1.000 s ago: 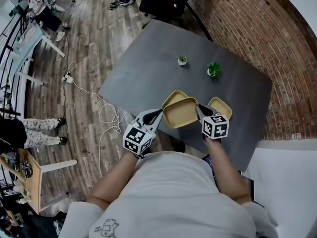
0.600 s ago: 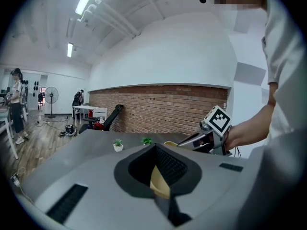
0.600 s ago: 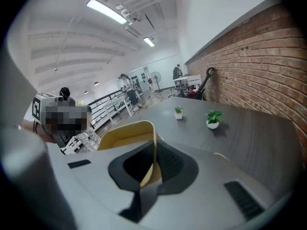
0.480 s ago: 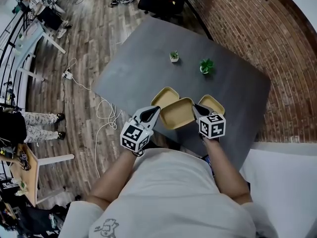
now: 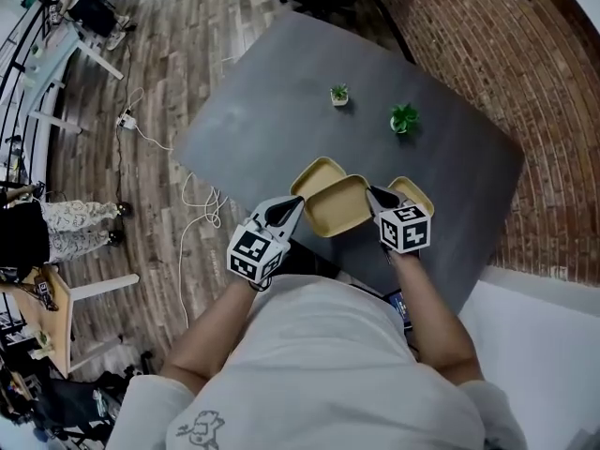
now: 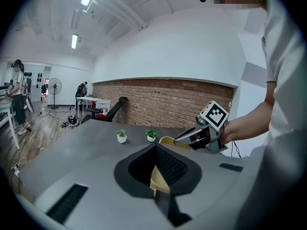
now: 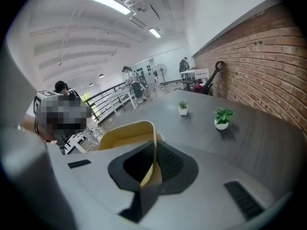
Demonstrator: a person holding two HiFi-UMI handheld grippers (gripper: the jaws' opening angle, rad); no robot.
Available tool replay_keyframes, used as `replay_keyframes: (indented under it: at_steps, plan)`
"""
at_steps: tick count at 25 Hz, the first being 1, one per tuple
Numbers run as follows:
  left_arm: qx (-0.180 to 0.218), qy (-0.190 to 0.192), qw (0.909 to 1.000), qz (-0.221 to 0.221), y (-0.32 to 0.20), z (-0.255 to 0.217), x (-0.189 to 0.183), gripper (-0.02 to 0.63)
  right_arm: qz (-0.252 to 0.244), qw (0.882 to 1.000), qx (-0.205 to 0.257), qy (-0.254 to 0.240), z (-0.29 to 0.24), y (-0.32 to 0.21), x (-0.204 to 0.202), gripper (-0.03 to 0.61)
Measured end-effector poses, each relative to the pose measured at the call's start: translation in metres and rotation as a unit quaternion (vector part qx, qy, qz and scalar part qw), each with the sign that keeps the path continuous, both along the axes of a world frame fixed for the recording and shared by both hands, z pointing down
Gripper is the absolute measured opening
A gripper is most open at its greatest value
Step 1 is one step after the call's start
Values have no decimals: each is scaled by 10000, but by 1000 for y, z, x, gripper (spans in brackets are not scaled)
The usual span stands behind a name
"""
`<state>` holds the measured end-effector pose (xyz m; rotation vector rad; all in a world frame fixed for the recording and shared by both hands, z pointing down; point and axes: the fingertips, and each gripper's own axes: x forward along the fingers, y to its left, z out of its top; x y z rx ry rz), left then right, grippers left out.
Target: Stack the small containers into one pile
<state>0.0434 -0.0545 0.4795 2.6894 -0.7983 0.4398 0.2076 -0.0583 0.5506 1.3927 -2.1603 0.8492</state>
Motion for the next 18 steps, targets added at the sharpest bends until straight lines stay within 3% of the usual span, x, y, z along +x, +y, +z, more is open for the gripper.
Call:
replay_keyframes:
  at_steps: [18]
  plan:
    - [-713, -10, 9973, -158, -52, 52, -19, 11, -954, 9935, -613, 126, 50, -68, -32, 21]
